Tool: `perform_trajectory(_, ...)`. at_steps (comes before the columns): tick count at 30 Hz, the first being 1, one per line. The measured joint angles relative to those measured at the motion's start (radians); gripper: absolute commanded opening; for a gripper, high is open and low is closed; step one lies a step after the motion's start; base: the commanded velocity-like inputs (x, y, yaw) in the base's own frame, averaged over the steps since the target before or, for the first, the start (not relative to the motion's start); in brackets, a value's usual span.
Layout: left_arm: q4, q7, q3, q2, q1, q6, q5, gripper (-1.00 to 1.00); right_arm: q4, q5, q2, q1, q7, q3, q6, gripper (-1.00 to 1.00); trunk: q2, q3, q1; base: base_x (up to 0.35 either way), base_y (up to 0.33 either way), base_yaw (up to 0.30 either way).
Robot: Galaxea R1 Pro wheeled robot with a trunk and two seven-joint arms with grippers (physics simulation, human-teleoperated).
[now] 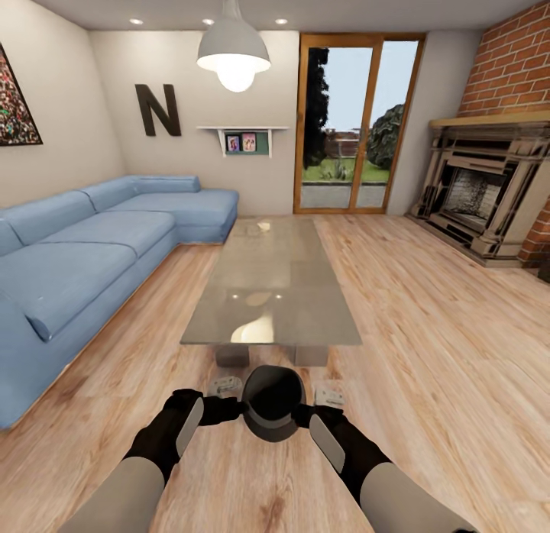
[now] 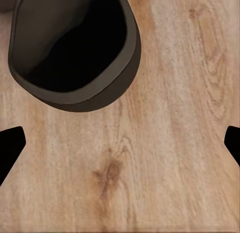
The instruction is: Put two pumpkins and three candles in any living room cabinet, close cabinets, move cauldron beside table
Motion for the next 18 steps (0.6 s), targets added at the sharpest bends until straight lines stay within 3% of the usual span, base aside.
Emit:
perform_trajectory(6, 0.003, 0.000, -0.001, 0.000, 0.000, 0.001, 0.000, 1.00, -0.001, 0.000, 0.000, -0.001, -0.001, -0.002, 0.012, 1.00, 0.042, 0.019, -0.023, -0.110, 0.000, 0.000)
perform_trajectory(11, 0.003, 0.081, -0.002, 0.004, 0.000, 0.059, 0.002, 1.00, -0.096, 0.004, -0.002, 0.002, -0.001, -0.017, 0.156, 1.00, 0.077, 0.034, -0.042, -0.009, 0.000, 0.000)
perform_trajectory(12, 0.003, 0.091, -0.002, 0.004, 0.000, 0.064, 0.003, 1.00, -0.114, 0.004, -0.003, 0.004, -0.002, -0.029, 0.176, 1.00, 0.084, 0.038, -0.046, 0.000, 0.000, 0.000)
perform_trajectory(13, 0.003, 0.109, -0.002, 0.005, -0.001, 0.089, 0.002, 1.00, -0.145, 0.006, -0.004, 0.006, -0.005, -0.068, 0.241, 1.00, 0.091, 0.041, -0.050, 0.000, 0.000, 0.000)
perform_trajectory(18, 0.019, 0.124, -0.006, 0.005, -0.002, 0.095, 0.001, 1.00, -0.149, 0.006, -0.002, 0.006, -0.007, -0.074, 0.259, 1.00, 0.126, 0.056, -0.069, 0.000, 0.000, 0.000)
